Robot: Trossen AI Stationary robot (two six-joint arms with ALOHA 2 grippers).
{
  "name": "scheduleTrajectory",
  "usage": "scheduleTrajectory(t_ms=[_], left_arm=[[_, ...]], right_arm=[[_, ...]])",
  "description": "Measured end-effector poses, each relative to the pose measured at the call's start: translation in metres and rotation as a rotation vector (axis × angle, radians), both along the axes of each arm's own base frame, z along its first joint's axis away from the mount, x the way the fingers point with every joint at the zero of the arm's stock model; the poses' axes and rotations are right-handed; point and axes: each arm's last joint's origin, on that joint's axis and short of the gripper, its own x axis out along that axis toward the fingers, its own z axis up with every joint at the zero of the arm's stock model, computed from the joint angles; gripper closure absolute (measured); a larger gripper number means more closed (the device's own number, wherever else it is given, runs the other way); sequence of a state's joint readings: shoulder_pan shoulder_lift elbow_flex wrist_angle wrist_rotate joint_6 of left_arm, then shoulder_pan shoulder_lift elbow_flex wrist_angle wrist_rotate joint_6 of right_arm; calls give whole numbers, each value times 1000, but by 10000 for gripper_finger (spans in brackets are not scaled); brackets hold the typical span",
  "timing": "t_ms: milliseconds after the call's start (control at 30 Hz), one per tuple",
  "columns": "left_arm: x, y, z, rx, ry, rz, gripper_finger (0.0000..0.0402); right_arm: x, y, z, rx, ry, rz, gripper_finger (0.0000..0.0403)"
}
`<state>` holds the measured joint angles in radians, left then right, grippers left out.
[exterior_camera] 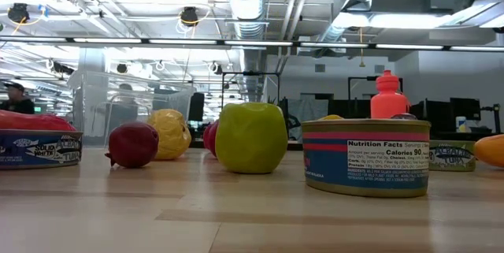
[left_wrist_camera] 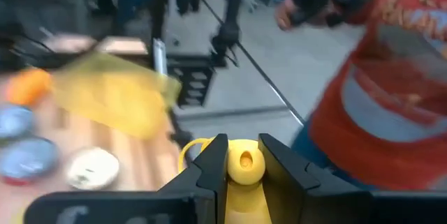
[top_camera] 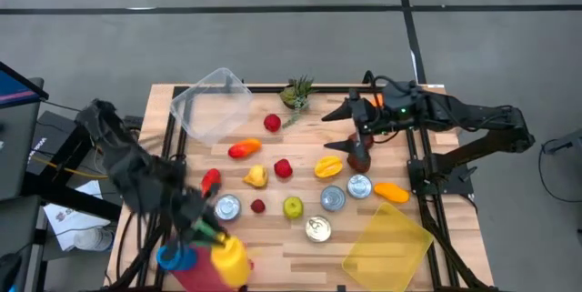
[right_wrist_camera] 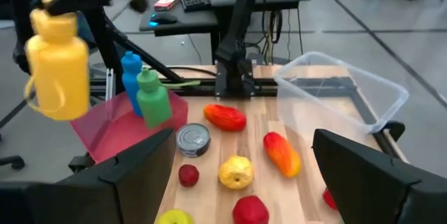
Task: Pick & Place Food Item
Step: Put the yellow water bottle into the red bin
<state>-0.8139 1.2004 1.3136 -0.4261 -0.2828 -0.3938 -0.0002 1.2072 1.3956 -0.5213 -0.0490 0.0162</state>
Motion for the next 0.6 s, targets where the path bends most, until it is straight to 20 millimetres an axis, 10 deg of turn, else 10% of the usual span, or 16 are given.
scheduleTrajectory(t_ms=[600], left_arm=[[-35, -74, -61, 201, 253, -67, 341]], right_arm=[[19, 13, -16, 109, 79, 7, 74]])
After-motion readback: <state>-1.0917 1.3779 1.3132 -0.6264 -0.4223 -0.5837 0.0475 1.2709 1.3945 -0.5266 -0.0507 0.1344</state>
